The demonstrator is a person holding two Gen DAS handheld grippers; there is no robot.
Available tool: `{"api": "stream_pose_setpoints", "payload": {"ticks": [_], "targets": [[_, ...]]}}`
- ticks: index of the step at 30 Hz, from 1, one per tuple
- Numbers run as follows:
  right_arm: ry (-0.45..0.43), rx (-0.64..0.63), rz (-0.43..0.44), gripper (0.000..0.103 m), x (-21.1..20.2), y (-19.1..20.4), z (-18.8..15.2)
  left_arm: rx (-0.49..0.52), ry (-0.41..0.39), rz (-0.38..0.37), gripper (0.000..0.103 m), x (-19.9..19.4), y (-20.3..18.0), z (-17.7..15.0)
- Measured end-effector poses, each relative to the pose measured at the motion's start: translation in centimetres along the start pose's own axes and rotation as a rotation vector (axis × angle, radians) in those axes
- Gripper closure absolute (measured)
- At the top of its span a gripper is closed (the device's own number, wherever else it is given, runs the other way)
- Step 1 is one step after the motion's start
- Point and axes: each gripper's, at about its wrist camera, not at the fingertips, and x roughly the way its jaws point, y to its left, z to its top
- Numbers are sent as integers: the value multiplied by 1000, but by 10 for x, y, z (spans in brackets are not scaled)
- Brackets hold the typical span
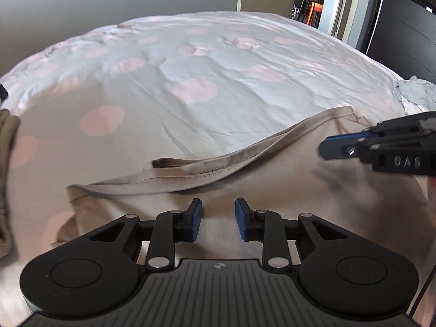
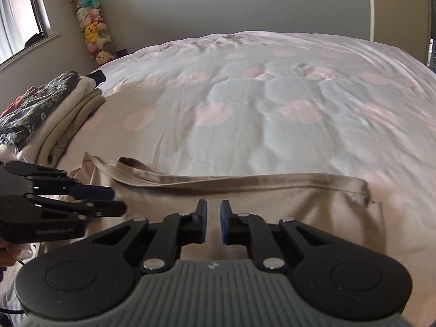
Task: Fold clothes
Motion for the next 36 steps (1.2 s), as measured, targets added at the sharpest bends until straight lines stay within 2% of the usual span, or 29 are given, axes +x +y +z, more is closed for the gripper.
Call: {"api": "stream_pose_setpoints", "payload": {"ticks": [6,7,11,13,16,20,26,30,34,36], "targets": [[48,35,5,92,52,-2,10,-94,-57,-5,78,18,24,13],[47,46,3,95,57,-5,12,-107,-67,-6,78,20,27,15],[25,85,-5,94,55,-10,20,-152,-99,-2,78,10,33,17],[18,97,-17,87,38,-11,14,-166,-109,3,78,-5,34,15],[9,110,-37,87,4,-11,-2,-160,-122,26,77,-39,35,4],[0,127,-67,85,-42,-12,-26,-209,-97,84,77,-84,38,-27],[45,193,-153,83,-104,-26,-75,-278,-48,143,77,-141,36,-74],[52,244,-195,79,-134,-34,-95,-334,-12,114,77,-156,32,-94],[61,286,-220,71,-145,-41,-106,-372,31,99,76,-155,31,-104],[80,360,-222,67,-146,-53,-112,-406,70,76,68,-150,35,-110]]}}
